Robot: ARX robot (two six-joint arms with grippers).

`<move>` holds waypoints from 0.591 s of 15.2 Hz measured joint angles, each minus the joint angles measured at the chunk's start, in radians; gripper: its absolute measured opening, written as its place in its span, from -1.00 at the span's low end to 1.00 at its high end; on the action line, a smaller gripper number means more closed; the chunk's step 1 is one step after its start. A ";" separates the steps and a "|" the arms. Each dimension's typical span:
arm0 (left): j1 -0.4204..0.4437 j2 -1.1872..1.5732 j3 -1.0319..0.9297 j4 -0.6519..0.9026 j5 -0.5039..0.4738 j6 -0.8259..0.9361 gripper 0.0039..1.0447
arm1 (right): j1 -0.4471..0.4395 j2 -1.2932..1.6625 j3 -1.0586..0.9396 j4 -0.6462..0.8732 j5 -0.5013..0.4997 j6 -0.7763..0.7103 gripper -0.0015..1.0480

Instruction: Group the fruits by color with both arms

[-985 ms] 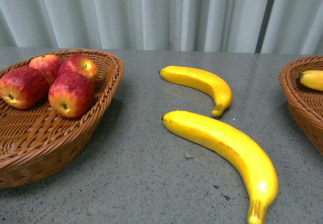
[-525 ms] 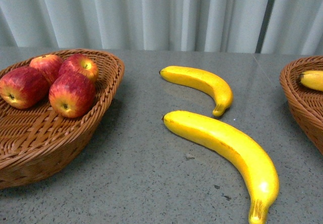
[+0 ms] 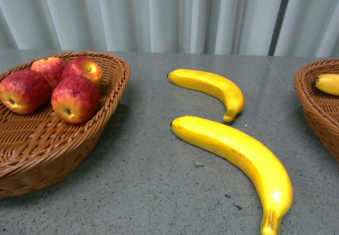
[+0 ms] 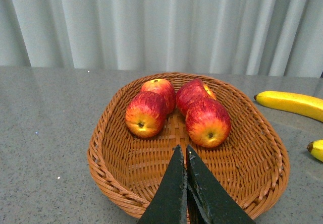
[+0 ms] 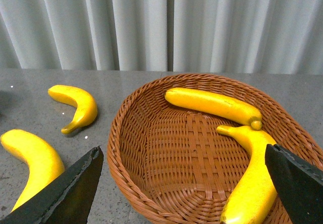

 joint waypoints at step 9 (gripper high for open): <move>0.001 -0.191 0.000 -0.204 0.000 0.000 -0.98 | 0.000 0.000 0.000 0.000 0.000 0.000 0.87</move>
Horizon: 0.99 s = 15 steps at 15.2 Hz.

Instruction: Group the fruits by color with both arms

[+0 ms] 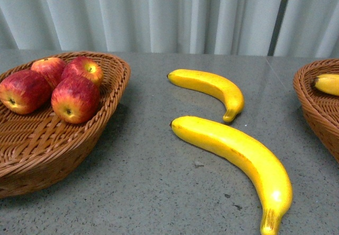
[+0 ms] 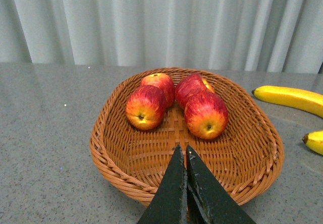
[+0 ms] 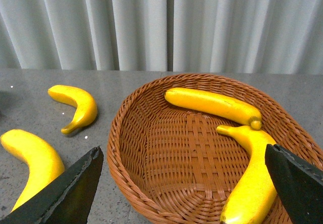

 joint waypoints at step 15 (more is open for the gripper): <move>0.000 0.000 0.000 0.000 -0.001 -0.002 0.88 | -0.043 0.027 0.016 -0.053 -0.123 0.031 0.87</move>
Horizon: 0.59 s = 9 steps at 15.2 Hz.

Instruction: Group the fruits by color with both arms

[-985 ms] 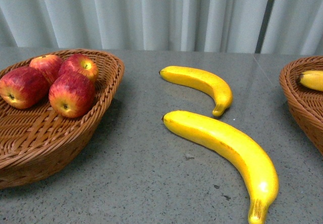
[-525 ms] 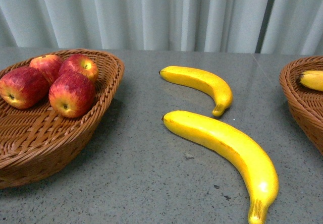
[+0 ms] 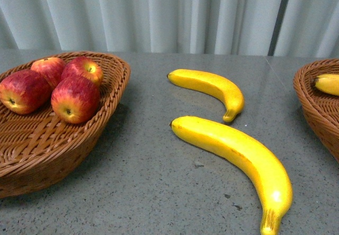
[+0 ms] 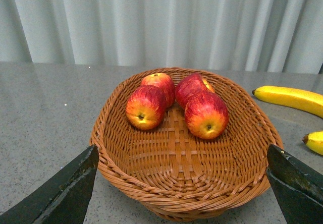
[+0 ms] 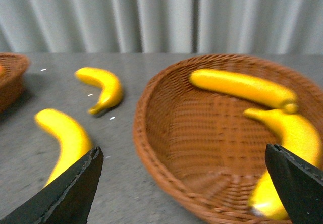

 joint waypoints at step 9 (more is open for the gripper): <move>0.000 0.000 0.000 0.000 0.001 0.000 0.88 | 0.524 1.216 0.547 0.595 -0.055 -0.034 0.87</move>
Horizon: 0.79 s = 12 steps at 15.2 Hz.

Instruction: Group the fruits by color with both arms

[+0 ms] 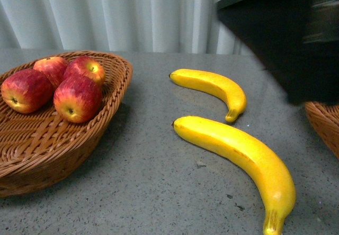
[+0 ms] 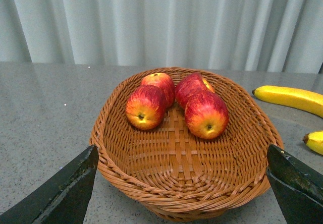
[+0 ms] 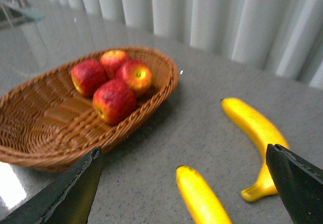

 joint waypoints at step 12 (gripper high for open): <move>0.000 0.000 0.000 0.000 0.000 0.000 0.88 | 0.005 0.462 0.240 -0.265 0.124 -0.306 0.87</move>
